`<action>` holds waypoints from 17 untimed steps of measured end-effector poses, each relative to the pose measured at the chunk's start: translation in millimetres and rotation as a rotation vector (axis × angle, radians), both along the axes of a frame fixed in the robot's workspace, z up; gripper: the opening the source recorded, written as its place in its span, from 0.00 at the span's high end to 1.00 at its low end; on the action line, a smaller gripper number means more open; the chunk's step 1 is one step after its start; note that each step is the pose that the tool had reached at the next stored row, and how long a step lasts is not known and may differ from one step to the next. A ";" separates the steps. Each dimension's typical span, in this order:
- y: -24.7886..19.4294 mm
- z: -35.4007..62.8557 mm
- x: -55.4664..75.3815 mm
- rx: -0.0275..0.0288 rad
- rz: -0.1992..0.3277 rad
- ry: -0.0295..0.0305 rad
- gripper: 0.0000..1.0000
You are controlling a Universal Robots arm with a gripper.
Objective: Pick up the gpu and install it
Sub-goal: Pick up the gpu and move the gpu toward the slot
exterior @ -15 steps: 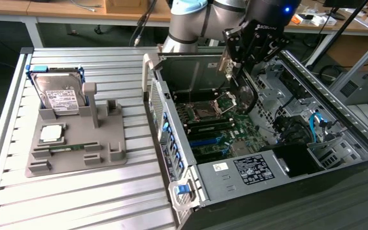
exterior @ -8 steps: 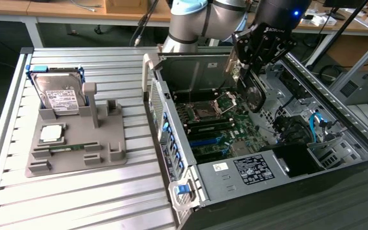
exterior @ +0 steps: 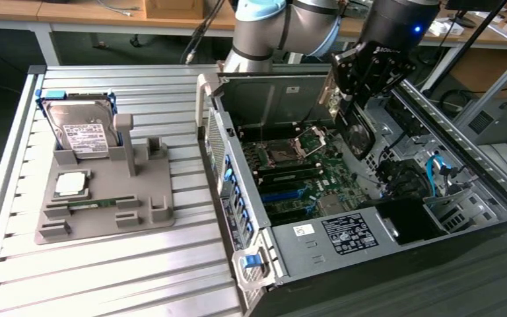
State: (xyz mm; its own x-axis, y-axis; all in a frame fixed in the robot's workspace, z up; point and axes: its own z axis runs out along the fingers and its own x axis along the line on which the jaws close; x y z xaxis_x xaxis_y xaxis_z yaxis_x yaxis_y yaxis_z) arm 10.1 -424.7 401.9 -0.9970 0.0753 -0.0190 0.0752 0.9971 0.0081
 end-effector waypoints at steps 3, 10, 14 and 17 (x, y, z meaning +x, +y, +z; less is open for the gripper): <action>0.0 -5.3 8.3 0.0000 0.001 0.0000 0.73; 0.1 -15.0 23.0 -0.0003 0.010 0.0000 0.73; 1.0 -19.5 25.7 -0.0002 0.021 0.0000 0.73; 1.6 -22.9 27.7 0.0000 0.030 -0.0001 0.73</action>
